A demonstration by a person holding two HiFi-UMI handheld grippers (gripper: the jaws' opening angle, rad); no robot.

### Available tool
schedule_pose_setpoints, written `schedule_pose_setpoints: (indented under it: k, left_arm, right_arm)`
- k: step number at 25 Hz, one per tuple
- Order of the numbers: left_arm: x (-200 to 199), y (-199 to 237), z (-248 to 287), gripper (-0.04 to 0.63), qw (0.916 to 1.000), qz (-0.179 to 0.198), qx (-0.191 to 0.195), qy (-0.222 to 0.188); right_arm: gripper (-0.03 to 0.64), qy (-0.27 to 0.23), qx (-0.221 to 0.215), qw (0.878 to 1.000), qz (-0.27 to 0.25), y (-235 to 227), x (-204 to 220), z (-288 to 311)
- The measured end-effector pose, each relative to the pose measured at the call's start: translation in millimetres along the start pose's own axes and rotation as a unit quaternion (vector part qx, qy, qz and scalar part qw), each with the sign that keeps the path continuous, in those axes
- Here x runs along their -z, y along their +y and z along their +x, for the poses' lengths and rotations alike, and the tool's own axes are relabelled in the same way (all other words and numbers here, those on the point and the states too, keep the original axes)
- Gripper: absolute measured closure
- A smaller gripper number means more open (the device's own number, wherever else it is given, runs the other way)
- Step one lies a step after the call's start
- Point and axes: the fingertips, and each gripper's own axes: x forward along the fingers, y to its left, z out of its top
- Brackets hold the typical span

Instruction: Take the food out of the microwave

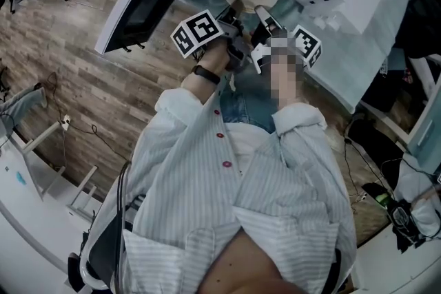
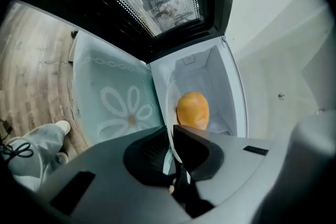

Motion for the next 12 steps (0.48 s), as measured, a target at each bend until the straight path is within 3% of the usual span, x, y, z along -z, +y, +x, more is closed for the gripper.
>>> schedule_pose_setpoints:
  k: [12]
  left_arm:
    - [33.1, -13.2, -52.1, 0.56, 0.9988, -0.025, 0.024, -0.035]
  right_arm:
    - [0.568, 0.027, -0.014, 0.999, -0.024, 18.8, 31.3, -48.5]
